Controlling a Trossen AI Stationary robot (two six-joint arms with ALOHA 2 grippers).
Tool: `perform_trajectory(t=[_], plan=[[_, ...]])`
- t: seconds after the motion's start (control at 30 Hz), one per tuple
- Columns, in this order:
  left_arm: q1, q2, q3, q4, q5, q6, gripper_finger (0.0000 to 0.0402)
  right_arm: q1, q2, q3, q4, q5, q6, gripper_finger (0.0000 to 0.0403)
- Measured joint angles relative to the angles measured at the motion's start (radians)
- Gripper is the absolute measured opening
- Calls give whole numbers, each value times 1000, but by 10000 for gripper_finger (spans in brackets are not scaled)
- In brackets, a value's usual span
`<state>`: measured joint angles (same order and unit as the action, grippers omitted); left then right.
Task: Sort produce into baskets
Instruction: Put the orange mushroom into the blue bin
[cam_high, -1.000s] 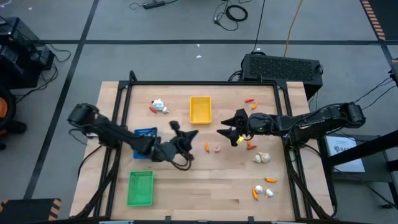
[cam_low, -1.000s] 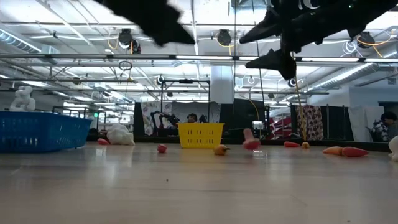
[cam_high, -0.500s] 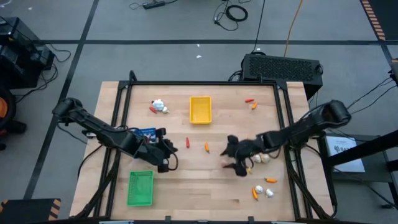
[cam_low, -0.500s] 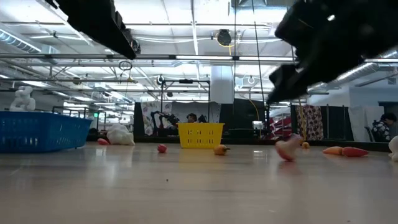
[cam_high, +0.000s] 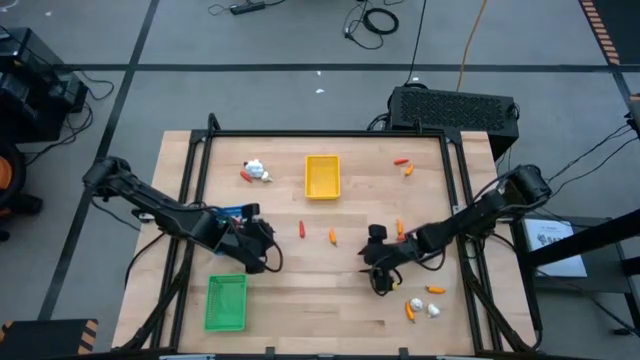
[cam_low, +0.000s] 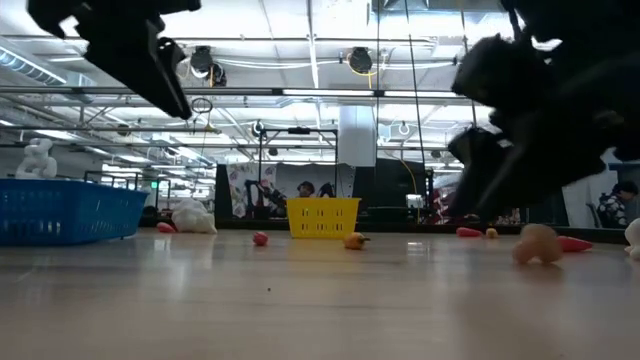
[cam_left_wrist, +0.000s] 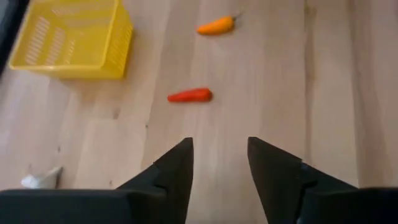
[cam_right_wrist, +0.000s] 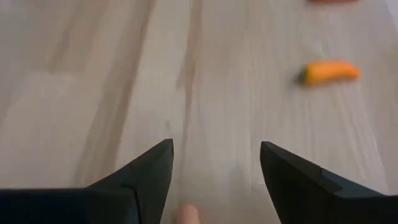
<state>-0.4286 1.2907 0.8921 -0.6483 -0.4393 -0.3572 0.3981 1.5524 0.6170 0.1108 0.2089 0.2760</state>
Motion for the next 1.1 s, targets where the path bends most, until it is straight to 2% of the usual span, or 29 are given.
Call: perform_trajectory(t=[0.17,0.4,0.6,0.83,1.1], plan=[[0,-65,0,-55,24,-3,165,20,0,-1,-91,-37,87,228],[0,-102,0,-50,-11,34,166,77,0,-1,-75,-108,237,228],[2,-87,0,-50,-41,51,166,138,0,-1,-91,-101,312,228],[2,-87,-32,-13,-47,68,166,184,0,-1,-150,7,286,228],[2,-86,-59,-11,-43,51,166,208,0,-1,-224,16,341,228]])
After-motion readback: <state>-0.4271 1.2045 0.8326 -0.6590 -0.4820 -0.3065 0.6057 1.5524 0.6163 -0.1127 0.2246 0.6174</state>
